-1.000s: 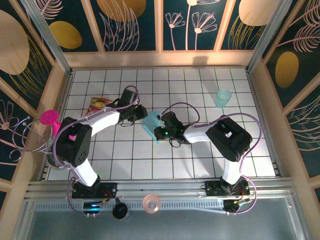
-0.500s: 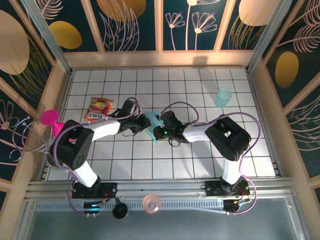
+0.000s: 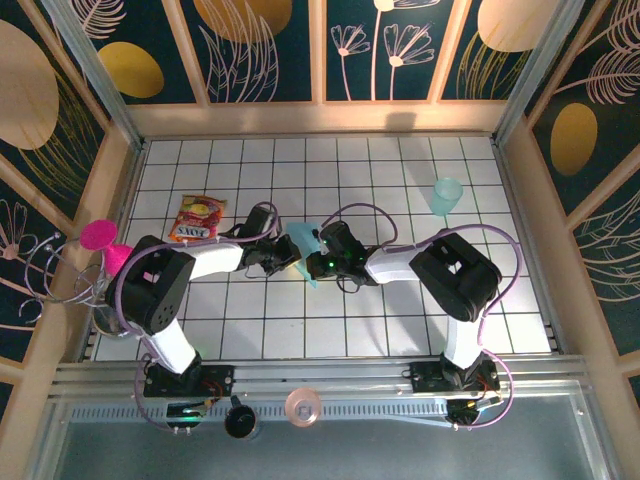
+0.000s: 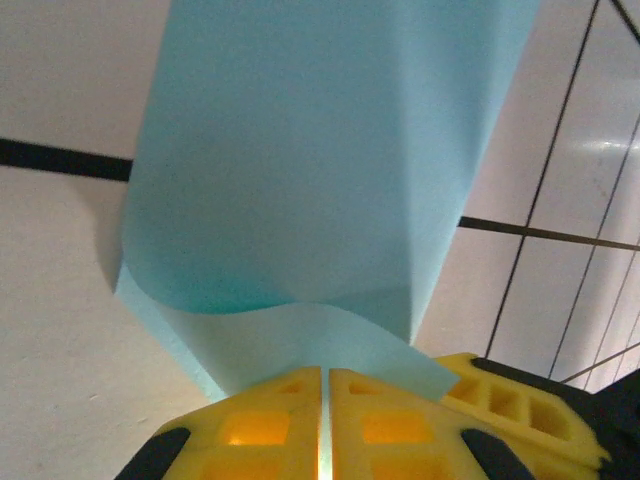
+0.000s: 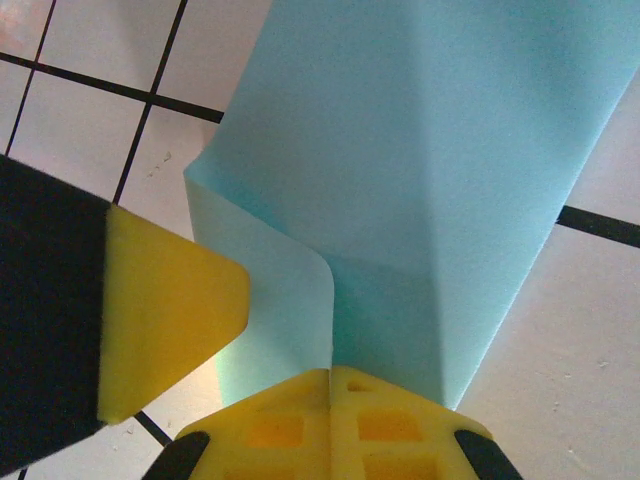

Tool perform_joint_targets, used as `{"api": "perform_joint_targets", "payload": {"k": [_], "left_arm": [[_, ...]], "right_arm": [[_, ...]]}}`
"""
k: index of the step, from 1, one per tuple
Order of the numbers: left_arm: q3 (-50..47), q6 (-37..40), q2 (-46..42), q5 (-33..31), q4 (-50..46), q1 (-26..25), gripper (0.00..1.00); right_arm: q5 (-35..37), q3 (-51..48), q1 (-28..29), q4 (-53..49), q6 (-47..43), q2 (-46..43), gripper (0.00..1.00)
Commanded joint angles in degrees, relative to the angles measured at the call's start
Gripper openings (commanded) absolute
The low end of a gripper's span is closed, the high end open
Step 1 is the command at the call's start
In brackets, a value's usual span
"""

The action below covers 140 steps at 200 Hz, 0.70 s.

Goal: Fold a paper plane with a square sheet of paper (pick it up from the middle)
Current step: Third fold the triangle at the center of the table.

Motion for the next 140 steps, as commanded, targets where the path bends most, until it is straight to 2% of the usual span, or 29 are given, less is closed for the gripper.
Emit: {"api": "perform_joint_targets", "payload": {"k": [1, 140], "left_arm": [[-0.62, -0.58, 0.78, 0.78, 0.44, -0.21, 0.11], [-0.01, 0.53, 3.09, 0.28, 0.0, -0.25, 0.1]], "right_arm": [[1.01, 0.54, -0.66, -2.34, 1.17, 1.53, 0.0], [1.19, 0.67, -0.68, -2.81, 1.62, 1.76, 0.0]]}}
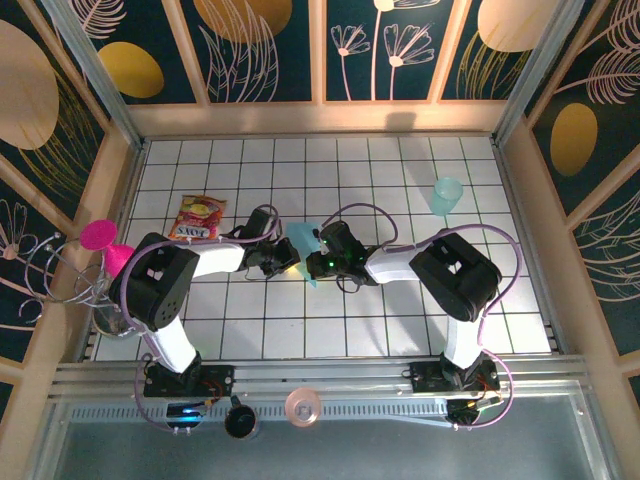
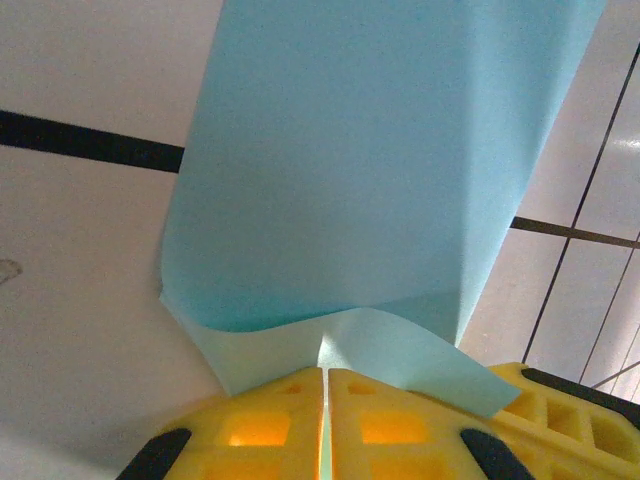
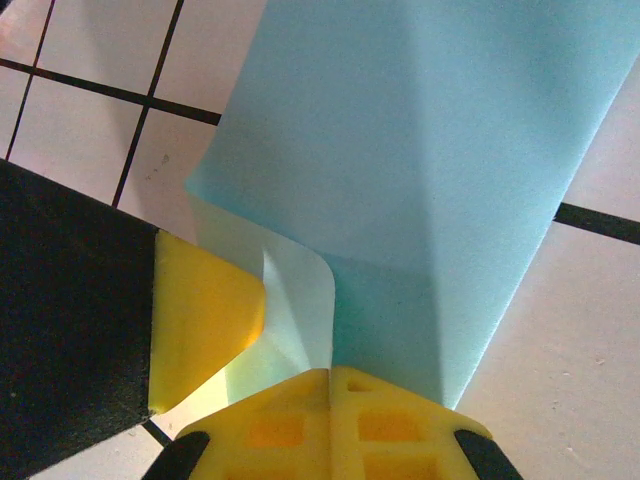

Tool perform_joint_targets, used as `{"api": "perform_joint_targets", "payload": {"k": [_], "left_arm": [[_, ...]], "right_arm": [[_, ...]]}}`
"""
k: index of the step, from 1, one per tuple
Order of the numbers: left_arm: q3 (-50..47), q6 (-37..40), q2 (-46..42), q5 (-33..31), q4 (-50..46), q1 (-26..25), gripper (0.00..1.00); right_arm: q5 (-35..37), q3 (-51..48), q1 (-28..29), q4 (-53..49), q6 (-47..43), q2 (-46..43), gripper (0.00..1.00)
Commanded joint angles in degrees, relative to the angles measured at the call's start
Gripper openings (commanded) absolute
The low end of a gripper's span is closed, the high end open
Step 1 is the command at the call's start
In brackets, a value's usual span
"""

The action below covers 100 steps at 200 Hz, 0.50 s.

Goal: Fold a paper plane with a square sheet of paper (pick it up from the middle)
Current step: Third fold the triangle at the center of the table.

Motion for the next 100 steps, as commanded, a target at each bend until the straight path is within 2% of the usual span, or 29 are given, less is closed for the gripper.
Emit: {"api": "perform_joint_targets", "payload": {"k": [1, 32, 59, 100], "left_arm": [[0.23, 0.51, 1.47, 0.3, -0.26, -0.25, 0.1], [1.38, 1.19, 0.06, 0.16, -0.98, -0.25, 0.11], [5.11, 4.75, -1.36, -3.56, -5.15, -0.1, 0.15], [12.46, 9.92, 2.25, -6.95, -9.74, 1.38, 0.17]], "right_arm": [[1.23, 0.65, -0.64, -2.72, 0.77, 1.68, 0.0], [0.92, 0.78, -0.68, -2.72, 0.9, 1.28, 0.0], [0.84, 0.83, -0.68, -2.67, 0.77, 0.8, 0.0], [0.55, 0.83, -0.69, -2.28, 0.85, 0.42, 0.0]]}}
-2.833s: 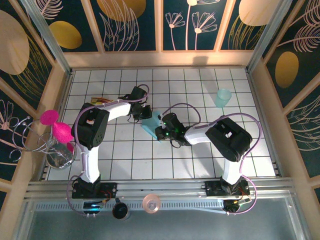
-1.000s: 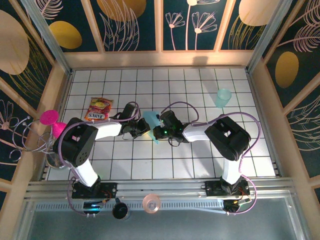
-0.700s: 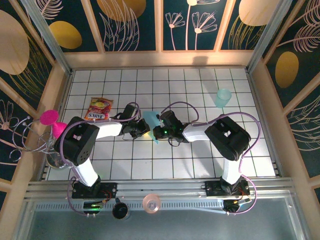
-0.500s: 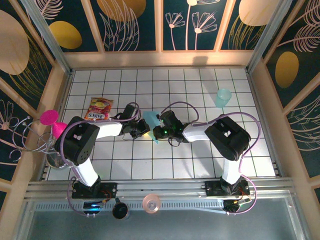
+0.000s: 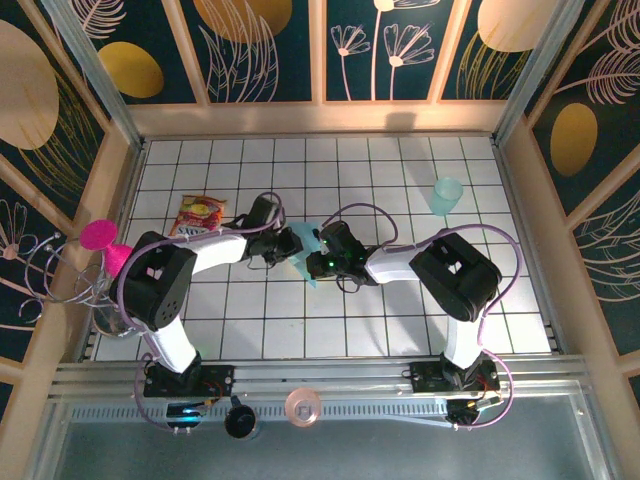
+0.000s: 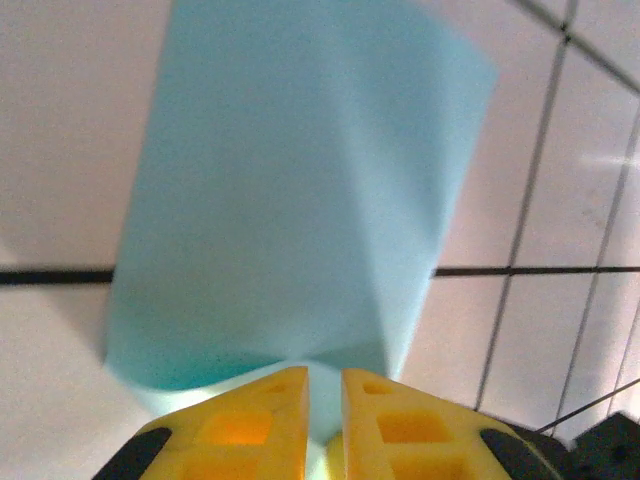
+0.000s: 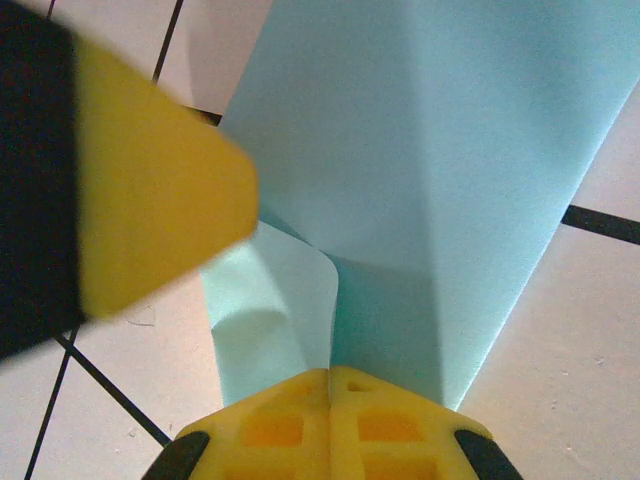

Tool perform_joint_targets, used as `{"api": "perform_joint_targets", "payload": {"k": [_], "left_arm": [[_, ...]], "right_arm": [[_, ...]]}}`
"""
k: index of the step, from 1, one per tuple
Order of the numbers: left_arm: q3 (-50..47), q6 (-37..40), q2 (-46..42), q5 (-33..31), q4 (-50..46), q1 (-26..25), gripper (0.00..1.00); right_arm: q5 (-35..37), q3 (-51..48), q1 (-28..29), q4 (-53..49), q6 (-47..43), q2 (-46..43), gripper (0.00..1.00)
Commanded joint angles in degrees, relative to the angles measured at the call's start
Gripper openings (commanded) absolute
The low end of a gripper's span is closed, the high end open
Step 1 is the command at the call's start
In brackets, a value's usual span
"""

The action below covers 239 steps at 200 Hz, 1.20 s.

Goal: Fold a paper plane with a square sheet of paper (pick it up from the middle)
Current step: Third fold the triangle at the center of the table.

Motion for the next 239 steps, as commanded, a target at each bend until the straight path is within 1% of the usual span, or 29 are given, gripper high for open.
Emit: {"api": "perform_joint_targets", "payload": {"k": [1, 47, 83, 131, 171, 239], "left_arm": [[4.63, 4.75, 2.19, -2.93, -4.04, 1.22, 0.17], [12.32, 9.41, 9.0, -4.61, -8.11, 2.22, 0.17], [15.47, 11.67, 12.89, -4.34, -10.44, 2.17, 0.16], [15.05, 12.66, 14.91, -4.35, -12.09, 2.21, 0.14], [14.25, 13.52, 16.19, -6.16, -13.55, 2.24, 0.13], [14.21, 14.25, 17.31, -6.99, -14.17, 2.21, 0.13]], "right_arm": [[0.59, 0.82, -0.66, -2.28, 0.7, 0.42, 0.0], [0.59, 0.81, -0.75, -1.92, 0.97, 0.28, 0.0], [0.77, 0.95, -0.71, -1.93, 1.07, 0.08, 0.0], [1.02, 0.82, -0.81, -1.71, 1.24, -0.57, 0.0], [0.99, -0.4, -0.78, -0.28, 1.06, -2.0, 0.0], [2.09, -1.11, -0.84, -0.06, 1.15, -2.68, 0.0]]}}
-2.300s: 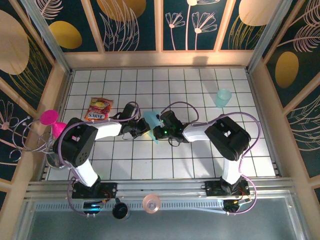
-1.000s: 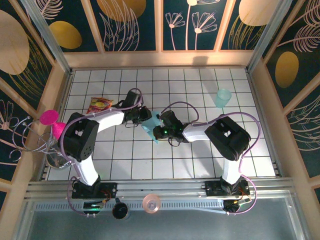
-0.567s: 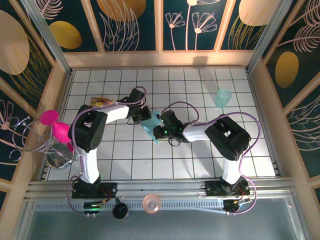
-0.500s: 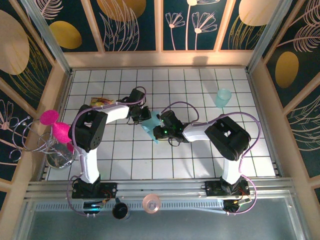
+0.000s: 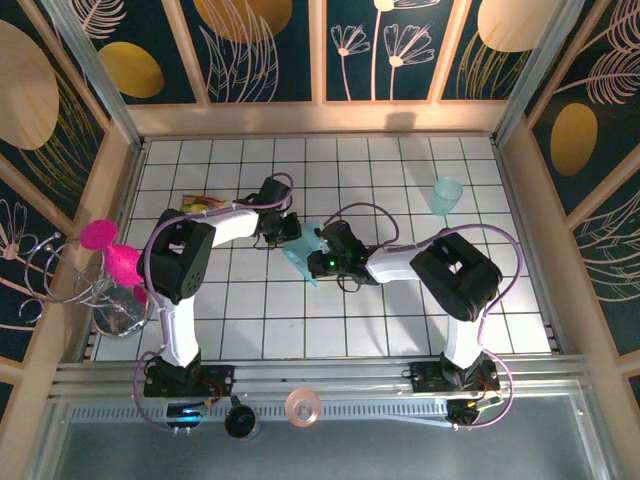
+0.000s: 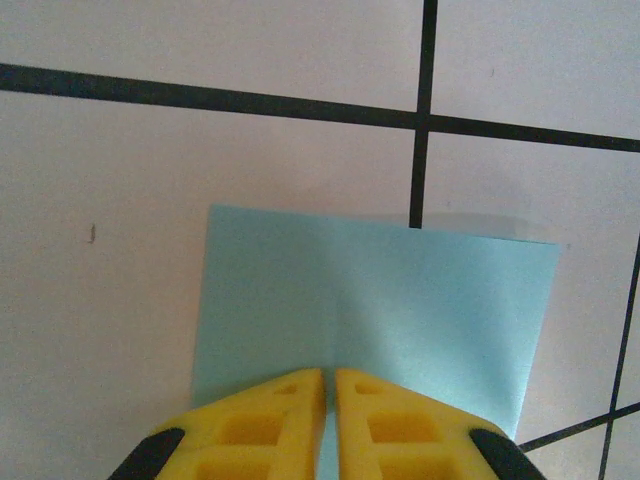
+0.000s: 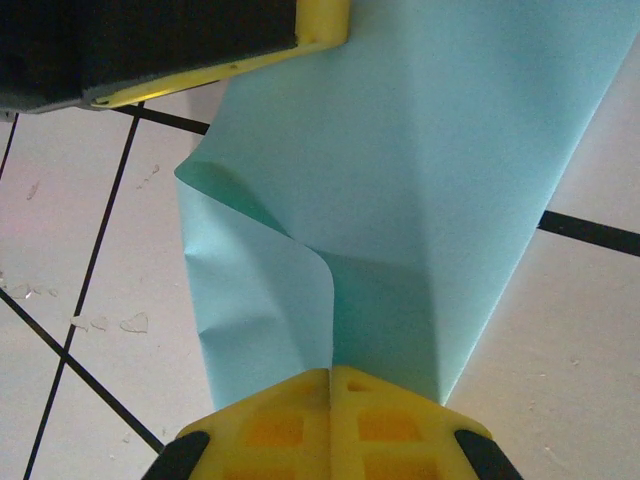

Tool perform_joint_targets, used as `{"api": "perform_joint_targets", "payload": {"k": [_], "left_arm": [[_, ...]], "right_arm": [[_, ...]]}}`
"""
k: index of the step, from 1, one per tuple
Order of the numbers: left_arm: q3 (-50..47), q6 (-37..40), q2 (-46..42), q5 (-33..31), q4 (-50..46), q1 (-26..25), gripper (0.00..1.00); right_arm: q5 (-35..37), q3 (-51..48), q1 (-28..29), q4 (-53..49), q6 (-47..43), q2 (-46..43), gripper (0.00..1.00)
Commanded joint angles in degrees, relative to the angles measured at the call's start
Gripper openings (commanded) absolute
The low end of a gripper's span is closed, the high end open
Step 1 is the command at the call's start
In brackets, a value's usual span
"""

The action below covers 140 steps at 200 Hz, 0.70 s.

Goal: Fold a paper plane with a square sheet of paper (pick it up from the middle)
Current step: Third fold the triangle at the center of the table.

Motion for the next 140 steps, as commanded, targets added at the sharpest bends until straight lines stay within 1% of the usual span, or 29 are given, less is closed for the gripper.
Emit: {"api": "perform_joint_targets", "payload": {"k": [1, 65, 110, 124, 140], "left_arm": [[-0.9, 1.44, 4.01, -2.4, -5.4, -0.17, 0.13], [0.03, 1.57, 2.5, -1.68, -5.22, -0.18, 0.13], [1.09, -0.26, -5.91, -1.56, -4.95, -0.12, 0.16], [-0.79, -1.85, -8.8, -1.19, -4.28, -0.17, 0.17], [-4.38, -4.03, -11.4, 1.63, -2.32, -0.15, 0.17]], "right_arm": [[1.83, -1.0, -0.51, -0.07, 0.71, -2.49, 0.0], [1.3, -0.34, -0.46, -2.32, 0.71, -0.6, 0.0], [1.35, -0.01, -0.47, -4.12, 0.8, 0.48, 0.0], [1.43, -0.05, -0.54, -4.25, 0.87, 0.55, 0.0], [1.3, 0.1, -0.58, -4.29, 0.98, 0.72, 0.0]]}}
